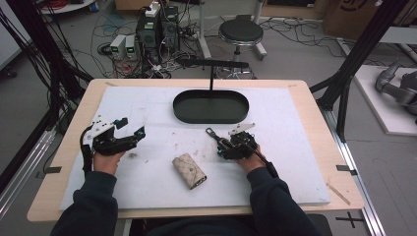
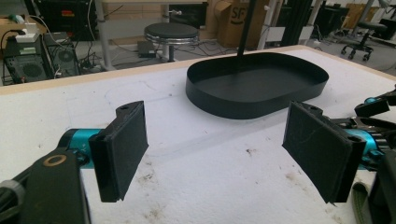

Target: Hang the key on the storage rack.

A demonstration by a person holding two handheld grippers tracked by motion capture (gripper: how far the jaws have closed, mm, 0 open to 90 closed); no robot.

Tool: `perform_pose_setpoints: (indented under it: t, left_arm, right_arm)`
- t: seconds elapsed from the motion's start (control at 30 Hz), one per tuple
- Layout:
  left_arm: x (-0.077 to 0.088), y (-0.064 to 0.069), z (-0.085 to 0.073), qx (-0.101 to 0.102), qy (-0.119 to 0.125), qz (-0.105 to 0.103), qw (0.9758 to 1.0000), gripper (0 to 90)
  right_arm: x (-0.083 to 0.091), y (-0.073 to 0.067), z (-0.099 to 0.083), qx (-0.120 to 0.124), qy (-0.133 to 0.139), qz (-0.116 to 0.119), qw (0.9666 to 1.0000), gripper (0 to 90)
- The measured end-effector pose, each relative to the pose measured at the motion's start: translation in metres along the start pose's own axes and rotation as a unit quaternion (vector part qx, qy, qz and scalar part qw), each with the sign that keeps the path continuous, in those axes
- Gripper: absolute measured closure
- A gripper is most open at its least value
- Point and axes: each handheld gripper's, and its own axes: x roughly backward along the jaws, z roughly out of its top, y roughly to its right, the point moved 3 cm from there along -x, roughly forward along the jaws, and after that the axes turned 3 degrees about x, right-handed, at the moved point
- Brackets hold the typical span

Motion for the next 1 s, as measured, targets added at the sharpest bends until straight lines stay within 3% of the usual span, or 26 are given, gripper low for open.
perform_pose_setpoints:
  t: [0.07, 0.2, 0.37, 0.53, 0.6, 0.7, 0.83, 0.97, 1.0]
  left_arm:
    - [0.0, -0.001, 0.0, 0.002, -0.001, 0.001, 1.0, 21.6]
    - [0.0, 0.0, 0.0, -0.001, -0.003, -0.001, 1.0, 21.8]
    - [0.0, 0.001, -0.001, -0.001, -0.003, 0.0, 1.0, 22.0]
    - [-0.002, 0.001, -0.001, -0.004, -0.007, -0.002, 1.0, 22.3]
    - [-0.002, 0.001, -0.001, -0.004, -0.008, -0.002, 1.0, 22.5]
    - [-0.002, 0.001, -0.001, -0.002, -0.007, -0.001, 1.0, 22.6]
    - [-0.001, -0.001, -0.002, 0.003, -0.007, 0.001, 1.0, 22.6]
    - [-0.001, -0.001, -0.002, 0.003, -0.008, 0.001, 1.0, 22.8]
    - [-0.001, -0.001, -0.002, 0.003, -0.008, 0.001, 1.0, 22.8]
  right_arm:
    - [0.0, 0.002, 0.0, 0.002, 0.001, 0.005, 1.0, 29.0]
    - [0.004, 0.005, -0.002, 0.0, 0.0, 0.014, 0.9999, 48.2]
    - [0.005, 0.005, -0.001, 0.005, -0.002, 0.011, 0.9999, 49.1]
    - [0.004, 0.006, -0.001, 0.003, -0.006, 0.022, 0.9997, 48.8]
    - [0.005, 0.004, 0.003, 0.0, -0.02, 0.007, 0.9998, 49.8]
    - [0.006, 0.003, 0.004, 0.0, -0.026, 0.005, 0.9997, 50.0]
    - [0.013, 0.004, 0.01, 0.003, -0.008, 0.005, 1.0, 50.0]
    - [0.039, 0.015, 0.032, -0.002, 0.036, -0.015, 0.9992, 50.0]
    - [0.039, 0.015, 0.032, -0.002, 0.036, -0.015, 0.9992, 50.0]
